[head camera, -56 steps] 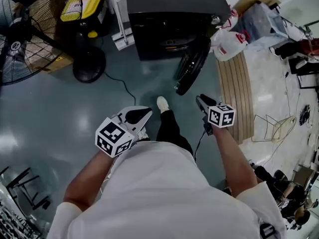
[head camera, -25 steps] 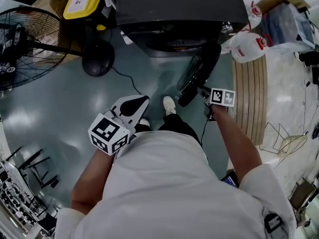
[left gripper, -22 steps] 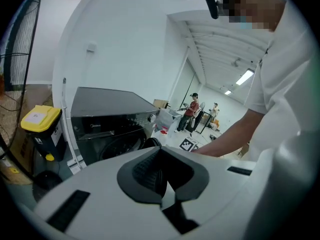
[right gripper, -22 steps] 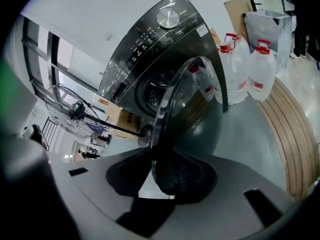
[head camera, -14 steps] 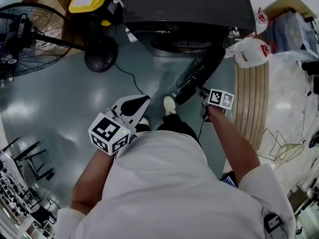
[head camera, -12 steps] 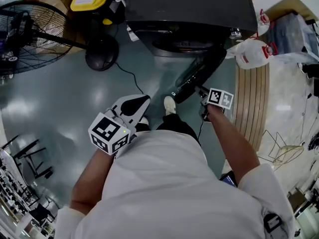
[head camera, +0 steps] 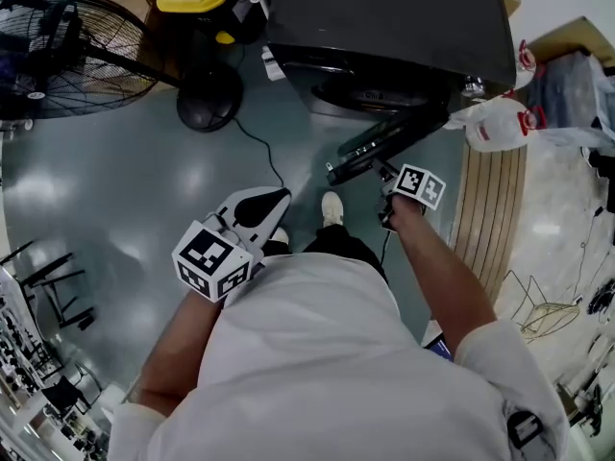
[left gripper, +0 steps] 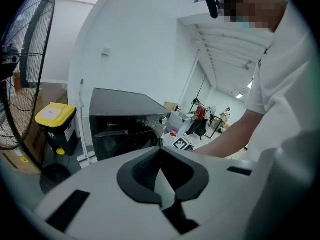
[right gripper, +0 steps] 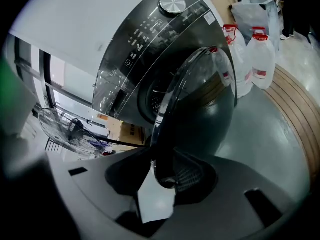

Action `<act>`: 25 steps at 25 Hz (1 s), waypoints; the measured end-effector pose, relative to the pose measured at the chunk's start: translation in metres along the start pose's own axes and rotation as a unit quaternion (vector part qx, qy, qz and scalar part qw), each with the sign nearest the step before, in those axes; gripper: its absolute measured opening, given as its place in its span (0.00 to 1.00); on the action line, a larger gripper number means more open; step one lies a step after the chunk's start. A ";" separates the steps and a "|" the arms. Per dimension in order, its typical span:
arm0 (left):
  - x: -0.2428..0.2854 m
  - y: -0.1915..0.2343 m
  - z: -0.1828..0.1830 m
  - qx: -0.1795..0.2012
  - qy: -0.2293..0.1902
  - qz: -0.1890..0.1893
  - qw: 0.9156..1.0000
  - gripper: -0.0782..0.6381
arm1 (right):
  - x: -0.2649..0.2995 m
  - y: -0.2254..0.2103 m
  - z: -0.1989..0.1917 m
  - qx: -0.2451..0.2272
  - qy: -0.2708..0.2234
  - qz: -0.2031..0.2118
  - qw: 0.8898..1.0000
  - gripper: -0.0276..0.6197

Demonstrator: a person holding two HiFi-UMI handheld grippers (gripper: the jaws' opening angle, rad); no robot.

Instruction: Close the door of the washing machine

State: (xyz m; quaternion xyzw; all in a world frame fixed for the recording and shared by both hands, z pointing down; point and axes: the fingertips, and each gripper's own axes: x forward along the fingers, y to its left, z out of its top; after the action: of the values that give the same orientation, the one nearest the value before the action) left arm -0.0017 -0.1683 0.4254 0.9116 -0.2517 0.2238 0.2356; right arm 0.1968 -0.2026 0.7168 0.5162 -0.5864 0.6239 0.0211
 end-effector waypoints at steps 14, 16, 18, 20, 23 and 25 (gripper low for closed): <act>-0.011 0.033 0.012 -0.011 -0.011 0.034 0.999 0.13 | 0.052 0.040 0.039 0.055 -0.027 0.015 0.998 0.27; -0.013 0.037 0.012 -0.013 -0.012 0.039 0.999 0.13 | 0.058 0.044 0.046 0.058 -0.030 0.018 0.998 0.26; -0.014 0.040 0.013 -0.016 -0.013 0.045 0.999 0.13 | 0.063 0.048 0.052 0.061 -0.034 0.022 0.997 0.26; -0.015 0.044 0.014 -0.019 -0.015 0.050 0.998 0.13 | 0.069 0.051 0.058 0.064 -0.037 0.024 0.997 0.26; -0.017 0.049 0.015 -0.023 -0.015 0.055 0.998 0.13 | 0.078 0.056 0.066 0.064 -0.040 0.025 0.997 0.26; -0.016 0.051 0.016 -0.024 -0.015 0.057 0.998 0.13 | 0.083 0.059 0.073 0.064 -0.042 0.025 0.997 0.26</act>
State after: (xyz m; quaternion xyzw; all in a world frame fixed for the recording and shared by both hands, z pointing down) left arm -0.0385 -0.2100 0.4208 0.8931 -0.3121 0.2171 0.2405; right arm 0.1655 -0.3239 0.7142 0.5272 -0.5585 0.6382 -0.0522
